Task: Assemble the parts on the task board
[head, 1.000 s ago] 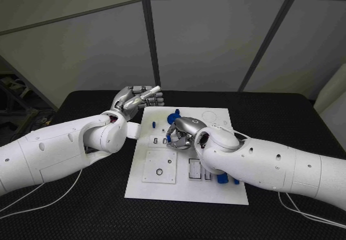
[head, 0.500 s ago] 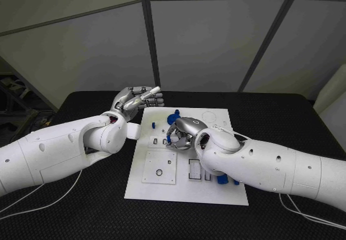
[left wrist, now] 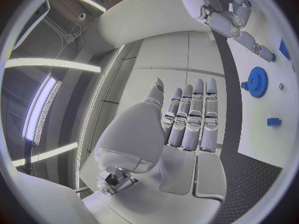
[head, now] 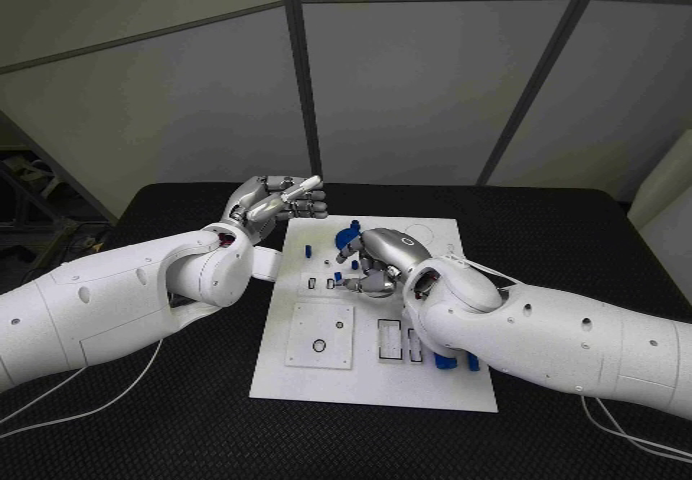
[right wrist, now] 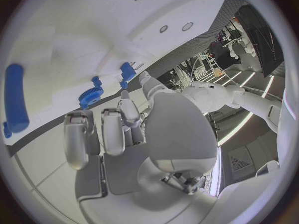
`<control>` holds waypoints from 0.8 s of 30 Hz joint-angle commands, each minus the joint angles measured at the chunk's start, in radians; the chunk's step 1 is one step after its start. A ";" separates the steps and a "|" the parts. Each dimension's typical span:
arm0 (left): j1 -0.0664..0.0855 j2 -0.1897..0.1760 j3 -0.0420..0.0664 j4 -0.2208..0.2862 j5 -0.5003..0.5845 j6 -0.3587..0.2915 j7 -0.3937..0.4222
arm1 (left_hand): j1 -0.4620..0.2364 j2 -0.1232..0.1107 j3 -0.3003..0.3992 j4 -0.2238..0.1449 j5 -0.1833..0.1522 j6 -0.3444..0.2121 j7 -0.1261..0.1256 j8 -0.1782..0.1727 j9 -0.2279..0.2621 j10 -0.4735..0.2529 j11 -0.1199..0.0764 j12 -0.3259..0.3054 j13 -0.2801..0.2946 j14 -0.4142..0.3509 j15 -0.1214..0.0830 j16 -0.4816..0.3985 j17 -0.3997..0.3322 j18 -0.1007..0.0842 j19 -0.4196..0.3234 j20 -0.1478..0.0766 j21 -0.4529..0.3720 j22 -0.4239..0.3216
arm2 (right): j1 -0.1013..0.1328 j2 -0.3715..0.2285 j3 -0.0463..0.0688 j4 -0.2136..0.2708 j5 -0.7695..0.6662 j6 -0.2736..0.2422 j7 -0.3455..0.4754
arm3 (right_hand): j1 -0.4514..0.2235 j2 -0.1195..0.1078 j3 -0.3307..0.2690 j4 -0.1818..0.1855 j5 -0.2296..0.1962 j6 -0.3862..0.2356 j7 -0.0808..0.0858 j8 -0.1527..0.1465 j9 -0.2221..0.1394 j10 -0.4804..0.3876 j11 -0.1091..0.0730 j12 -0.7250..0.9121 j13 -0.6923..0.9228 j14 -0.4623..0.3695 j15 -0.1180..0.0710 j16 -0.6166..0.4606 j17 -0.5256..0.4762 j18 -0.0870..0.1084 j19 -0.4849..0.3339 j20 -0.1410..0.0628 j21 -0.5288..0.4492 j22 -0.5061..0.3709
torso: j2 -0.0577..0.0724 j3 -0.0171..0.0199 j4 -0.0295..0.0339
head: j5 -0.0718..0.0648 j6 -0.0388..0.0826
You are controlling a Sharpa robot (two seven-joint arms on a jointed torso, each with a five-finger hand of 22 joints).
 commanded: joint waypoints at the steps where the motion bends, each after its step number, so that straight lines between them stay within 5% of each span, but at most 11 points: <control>1: 0.002 -0.004 0.001 -0.012 -0.121 0.087 -0.101 | -0.004 0.015 -0.011 0.004 0.018 0.033 -0.015 0.011 0.006 0.043 -0.018 0.013 0.004 0.039 -0.016 0.012 0.010 0.000 0.035 -0.014 0.012 0.001 | 0.010 -0.053 0.002 0.053 0.110 0.004 0.181 | 0.022 0.002 -0.006 -0.001 -0.002 0.012 0.001 0.004 0.004 -0.038 -0.001 -0.058 -0.039 0.025 0.009 -0.036 -0.047 0.005 0.049 0.007 -0.046 0.186 | -0.003 -0.0015 0.0000 | 0.001 0.002; 5: 0.003 -0.009 0.001 -0.034 -0.228 0.156 -0.198 | -0.014 0.023 -0.025 0.011 0.053 0.086 -0.048 0.025 0.019 0.132 -0.054 0.036 0.015 0.128 -0.051 0.049 0.045 0.000 0.109 -0.048 0.047 0.012 | 0.032 -0.135 0.008 0.116 0.225 0.119 0.249 | 0.045 0.009 -0.007 -0.003 -0.003 0.019 0.001 0.003 0.007 -0.094 -0.001 -0.165 -0.118 -0.004 0.009 -0.112 -0.141 0.032 -0.023 0.007 -0.127 0.080 | -0.007 -0.0016 -0.0031 | 0.003 0.004; 12: 0.014 -0.016 0.002 -0.061 -0.412 0.259 -0.354 | -0.027 0.028 -0.045 0.016 0.060 0.160 -0.108 0.058 0.076 0.305 -0.125 0.138 0.120 0.314 -0.134 0.257 0.213 -0.003 0.276 -0.129 0.182 0.080 | 0.055 -0.261 0.054 0.187 0.388 0.220 0.280 | 0.074 0.014 -0.004 -0.013 0.000 0.031 0.002 0.000 0.012 -0.185 -0.001 -0.390 -0.294 -0.068 0.010 -0.316 -0.362 0.082 -0.160 0.009 -0.318 -0.140 | -0.025 0.0010 -0.0055 | 0.005 -0.002; 14: 0.021 -0.016 0.002 -0.066 -0.471 0.289 -0.408 | -0.034 0.033 -0.050 0.018 0.050 0.166 -0.138 0.078 0.128 0.314 -0.135 0.220 0.234 0.312 -0.170 0.674 0.580 -0.015 0.325 -0.156 0.296 0.158 | 0.065 -0.294 0.064 0.196 0.436 0.224 0.287 | 0.078 0.016 -0.002 -0.014 0.000 0.031 0.003 0.000 0.013 -0.190 -0.003 -0.422 -0.323 -0.068 0.011 -0.348 -0.388 0.087 -0.169 0.009 -0.345 -0.166 | -0.030 0.0019 -0.0052 | 0.005 -0.004; 15: 0.026 -0.016 0.002 -0.067 -0.505 0.302 -0.435 | -0.040 0.034 -0.053 0.022 0.049 0.161 -0.140 0.086 0.155 0.312 -0.137 0.301 0.333 0.310 -0.159 0.812 0.718 -0.027 0.327 -0.163 0.389 0.278 | 0.071 -0.308 0.068 0.198 0.454 0.223 0.289 | 0.081 0.017 -0.001 -0.016 0.001 0.031 0.001 -0.001 0.013 -0.191 -0.002 -0.430 -0.331 -0.066 0.010 -0.356 -0.393 0.087 -0.169 0.009 -0.353 -0.173 | -0.032 0.0022 -0.0050 | 0.004 -0.004; 16: 0.028 -0.016 0.002 -0.068 -0.526 0.311 -0.452 | -0.046 0.036 -0.056 0.027 0.045 0.156 -0.144 0.094 0.181 0.311 -0.145 0.403 0.451 0.303 -0.178 0.901 0.807 -0.046 0.343 -0.156 0.471 0.376 | 0.075 -0.315 0.070 0.198 0.463 0.222 0.290 | 0.081 0.017 -0.001 -0.016 -0.001 0.030 0.001 -0.001 0.013 -0.190 -0.002 -0.432 -0.333 -0.066 0.010 -0.359 -0.395 0.088 -0.169 0.009 -0.356 -0.175 | -0.033 0.0025 -0.0051 | 0.004 -0.004; 17: 0.033 -0.014 0.002 -0.068 -0.569 0.327 -0.485 | -0.068 0.034 -0.067 0.043 0.039 0.151 -0.147 0.104 0.213 0.311 -0.137 0.515 0.579 0.298 -0.164 0.987 0.893 -0.046 0.356 -0.174 0.560 0.489 | 0.083 -0.329 0.073 0.197 0.477 0.218 0.293 | 0.081 0.017 -0.001 -0.016 -0.001 0.030 0.001 -0.001 0.013 -0.190 -0.002 -0.432 -0.333 -0.066 0.010 -0.359 -0.395 0.088 -0.169 0.009 -0.356 -0.175 | -0.036 0.0034 -0.0045 | 0.005 -0.005; 18: 0.037 -0.013 0.002 -0.068 -0.596 0.336 -0.508 | -0.074 0.031 -0.072 0.049 0.030 0.141 -0.130 0.113 0.244 0.305 -0.158 0.588 0.667 0.292 -0.185 1.043 0.949 -0.067 0.363 -0.160 0.625 0.569 | 0.087 -0.337 0.074 0.196 0.484 0.214 0.294 | 0.082 0.016 -0.001 -0.016 -0.001 0.029 0.001 -0.001 0.013 -0.189 -0.002 -0.438 -0.340 -0.062 0.010 -0.367 -0.398 0.088 -0.168 0.009 -0.362 -0.180 | -0.037 0.0041 -0.0043 | 0.005 -0.005; 20: 0.045 -0.009 0.002 -0.067 -0.662 0.355 -0.570 | -0.094 0.032 -0.084 0.076 -0.013 0.119 -0.134 0.138 0.331 0.297 -0.173 0.732 0.841 0.291 -0.164 1.148 1.053 -0.071 0.371 -0.180 0.752 0.725 | 0.097 -0.353 0.077 0.188 0.497 0.206 0.295 | 0.083 0.016 0.000 -0.017 -0.001 0.029 0.001 -0.001 0.013 -0.187 -0.002 -0.440 -0.344 -0.059 0.010 -0.372 -0.400 0.088 -0.165 0.009 -0.366 -0.183 | -0.042 0.0061 -0.0038 | 0.007 -0.008; 21: 0.051 -0.005 0.002 -0.065 -0.701 0.368 -0.615 | -0.122 0.018 -0.101 0.094 -0.015 0.116 -0.133 0.141 0.345 0.299 -0.155 0.769 0.882 0.294 -0.171 1.171 1.079 -0.080 0.382 -0.176 0.784 0.777 | 0.101 -0.360 0.079 0.182 0.503 0.202 0.296 | 0.085 0.017 0.000 -0.018 0.000 0.029 0.001 -0.001 0.014 -0.186 -0.002 -0.441 -0.346 -0.058 0.010 -0.375 -0.401 0.088 -0.165 0.008 -0.368 -0.185 | -0.044 0.0069 -0.0033 | 0.007 -0.009; 24: 0.061 0.002 0.002 -0.059 -0.760 0.379 -0.690 | -0.162 -0.003 -0.130 0.133 -0.016 0.094 -0.130 0.145 0.379 0.286 -0.151 0.801 0.928 0.300 -0.169 1.210 1.122 -0.092 0.398 -0.174 0.840 0.858 | 0.107 -0.370 0.080 0.169 0.509 0.197 0.294 | 0.087 0.018 0.003 -0.019 0.001 0.029 0.001 -0.001 0.014 -0.186 -0.002 -0.444 -0.350 -0.056 0.010 -0.380 -0.403 0.089 -0.163 0.008 -0.371 -0.187 | -0.047 0.0092 -0.0034 | 0.008 -0.011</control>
